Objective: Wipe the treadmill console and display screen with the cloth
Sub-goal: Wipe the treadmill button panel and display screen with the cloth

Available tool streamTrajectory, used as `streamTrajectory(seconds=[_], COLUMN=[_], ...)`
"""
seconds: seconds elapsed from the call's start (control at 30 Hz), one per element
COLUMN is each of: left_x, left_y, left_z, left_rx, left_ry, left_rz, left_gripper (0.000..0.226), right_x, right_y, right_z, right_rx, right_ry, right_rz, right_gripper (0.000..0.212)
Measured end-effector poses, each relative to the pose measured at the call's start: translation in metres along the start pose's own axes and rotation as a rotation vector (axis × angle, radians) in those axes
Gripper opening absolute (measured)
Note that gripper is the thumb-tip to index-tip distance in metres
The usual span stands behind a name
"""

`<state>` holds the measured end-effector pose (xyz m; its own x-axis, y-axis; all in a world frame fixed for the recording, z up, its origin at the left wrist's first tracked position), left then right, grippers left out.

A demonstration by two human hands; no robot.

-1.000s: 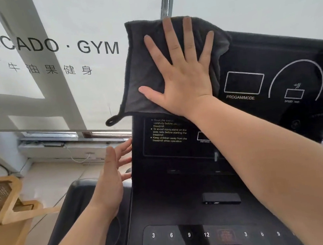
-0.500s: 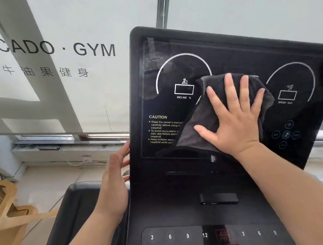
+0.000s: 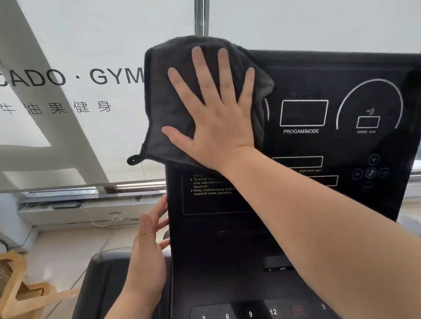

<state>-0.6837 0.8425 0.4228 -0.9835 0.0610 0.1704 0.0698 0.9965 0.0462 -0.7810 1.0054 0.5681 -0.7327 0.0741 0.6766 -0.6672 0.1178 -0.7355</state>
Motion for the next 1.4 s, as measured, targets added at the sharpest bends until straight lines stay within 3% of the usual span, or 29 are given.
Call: streamTrajectory(seconds=[0.13, 0.23, 0.4, 0.53, 0.63, 0.8, 0.93, 1.03, 1.17, 1.27, 1.33, 1.4], left_x=[0.001, 0.002, 0.002, 0.001, 0.000, 0.000, 0.000, 0.000, 0.001, 0.000, 0.000, -0.001], left_y=[0.000, 0.000, -0.001, 0.001, 0.001, -0.001, 0.001, 0.003, 0.007, 0.007, 0.006, 0.008], left_z=[0.005, 0.006, 0.004, 0.001, 0.000, 0.006, 0.008, 0.008, 0.003, 0.000, -0.002, -0.004], left_rx=[-0.021, -0.026, -0.048, -0.050, -0.044, -0.046, -0.063, -0.061, -0.032, -0.034, -0.028, -0.023], left_ry=[-0.003, -0.007, -0.012, -0.007, -0.004, -0.022, -0.016, 0.001, 0.008, -0.002, -0.007, -0.017], left_rz=[-0.054, -0.059, -0.036, -0.015, -0.014, -0.041, -0.099, -0.123, -0.100, -0.073, -0.064, -0.060], left_gripper=[0.077, 0.078, 0.075, 0.072, 0.073, 0.080, 0.084, 0.092, 0.086, 0.086, 0.091, 0.088], right_x=[-0.051, -0.078, -0.048, 0.001, 0.019, 0.004, -0.049, -0.087, -0.093, -0.059, -0.027, 0.000], right_y=[0.015, 0.022, 0.006, -0.009, -0.011, -0.003, 0.014, 0.026, 0.023, 0.009, -0.003, -0.011], right_z=[-0.035, -0.088, -0.153, -0.122, -0.072, -0.008, -0.023, -0.060, -0.127, -0.161, -0.160, -0.140], right_rx=[-0.019, -0.049, -0.036, 0.004, 0.007, -0.014, -0.007, -0.016, -0.045, -0.027, 0.003, 0.020], right_ry=[-0.124, -0.110, 0.211, 0.399, 0.301, -0.021, -0.203, -0.224, -0.098, 0.182, 0.355, 0.414], right_rz=[0.006, 0.002, 0.025, 0.010, 0.009, 0.036, 0.022, 0.009, -0.002, 0.004, 0.006, 0.006], right_gripper=[0.081, 0.085, 0.093, 0.096, 0.094, 0.085, 0.078, 0.081, 0.088, 0.090, 0.092, 0.094])
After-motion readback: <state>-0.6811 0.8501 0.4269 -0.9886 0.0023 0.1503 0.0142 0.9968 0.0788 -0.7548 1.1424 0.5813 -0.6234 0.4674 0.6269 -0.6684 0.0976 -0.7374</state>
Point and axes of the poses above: each hand's wrist, its own x-axis towards the middle knuckle, its own y-axis out of the palm, z = x × y, the point moved 3 cm from there along x, towards the middle knuckle, and after that the axes turned 13 degrees about y, right-handed, at the moved point
